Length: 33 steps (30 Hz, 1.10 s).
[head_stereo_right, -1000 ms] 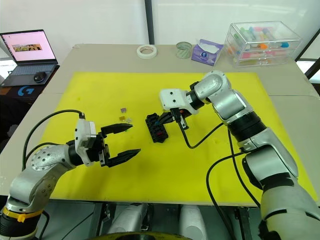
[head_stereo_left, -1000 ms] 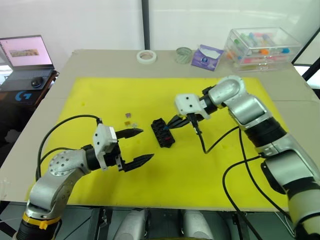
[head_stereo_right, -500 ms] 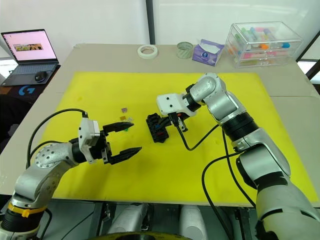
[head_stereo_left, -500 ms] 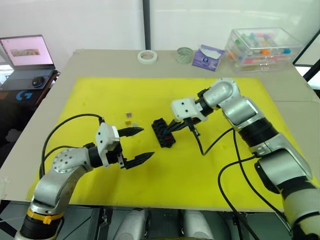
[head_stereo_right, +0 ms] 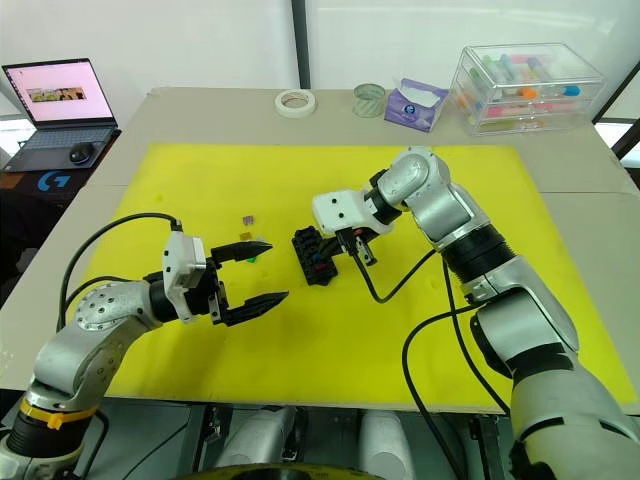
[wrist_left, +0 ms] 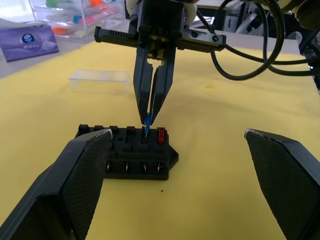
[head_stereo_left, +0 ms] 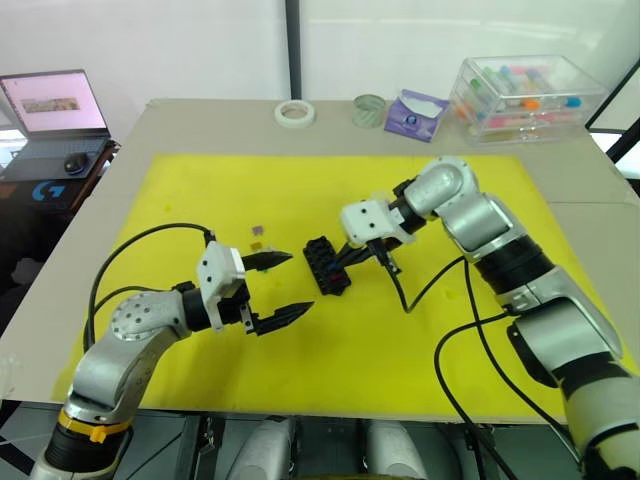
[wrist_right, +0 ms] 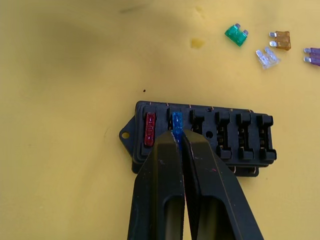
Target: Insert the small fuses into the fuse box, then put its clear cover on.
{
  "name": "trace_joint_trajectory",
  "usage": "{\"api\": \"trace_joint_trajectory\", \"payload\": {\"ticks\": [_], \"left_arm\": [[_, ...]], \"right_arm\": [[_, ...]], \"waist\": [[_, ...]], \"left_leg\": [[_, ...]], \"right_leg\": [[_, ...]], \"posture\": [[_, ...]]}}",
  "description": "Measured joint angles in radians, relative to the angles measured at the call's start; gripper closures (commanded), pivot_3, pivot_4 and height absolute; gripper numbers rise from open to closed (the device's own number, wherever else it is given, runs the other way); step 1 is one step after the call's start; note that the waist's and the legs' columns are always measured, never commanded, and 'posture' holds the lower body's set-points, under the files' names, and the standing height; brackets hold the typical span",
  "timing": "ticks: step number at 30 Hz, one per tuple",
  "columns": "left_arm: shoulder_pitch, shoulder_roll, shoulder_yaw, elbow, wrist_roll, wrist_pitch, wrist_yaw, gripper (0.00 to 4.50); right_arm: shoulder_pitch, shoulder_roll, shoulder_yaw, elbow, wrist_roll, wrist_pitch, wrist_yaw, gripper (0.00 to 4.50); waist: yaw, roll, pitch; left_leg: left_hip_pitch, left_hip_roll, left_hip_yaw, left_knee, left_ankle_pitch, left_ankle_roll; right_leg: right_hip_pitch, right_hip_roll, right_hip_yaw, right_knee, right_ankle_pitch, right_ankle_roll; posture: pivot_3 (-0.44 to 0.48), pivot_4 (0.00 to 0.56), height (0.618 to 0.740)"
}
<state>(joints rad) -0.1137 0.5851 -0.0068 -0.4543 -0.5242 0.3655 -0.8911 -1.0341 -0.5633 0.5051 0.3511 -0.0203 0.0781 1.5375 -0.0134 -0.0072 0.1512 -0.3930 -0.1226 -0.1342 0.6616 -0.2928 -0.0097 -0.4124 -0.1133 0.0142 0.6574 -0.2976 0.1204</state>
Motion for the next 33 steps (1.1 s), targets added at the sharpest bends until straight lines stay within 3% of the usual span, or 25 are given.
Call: {"api": "trace_joint_trajectory", "payload": {"ticks": [33], "left_arm": [[0.003, -0.008, -0.001, 0.029, 0.021, -0.035, -0.021, 0.01]], "right_arm": [[-0.003, 0.022, 0.018, -0.017, -0.097, 0.035, 0.017, 4.5]], "waist": [[0.0, 0.0, 0.0]], "left_leg": [[0.0, 0.0, 0.0, 0.0, 0.0, 0.0]], "right_leg": [[0.0, 0.0, 0.0, 0.001, 0.0, 0.0]], "posture": [[0.0, 0.15, 0.74]]}}
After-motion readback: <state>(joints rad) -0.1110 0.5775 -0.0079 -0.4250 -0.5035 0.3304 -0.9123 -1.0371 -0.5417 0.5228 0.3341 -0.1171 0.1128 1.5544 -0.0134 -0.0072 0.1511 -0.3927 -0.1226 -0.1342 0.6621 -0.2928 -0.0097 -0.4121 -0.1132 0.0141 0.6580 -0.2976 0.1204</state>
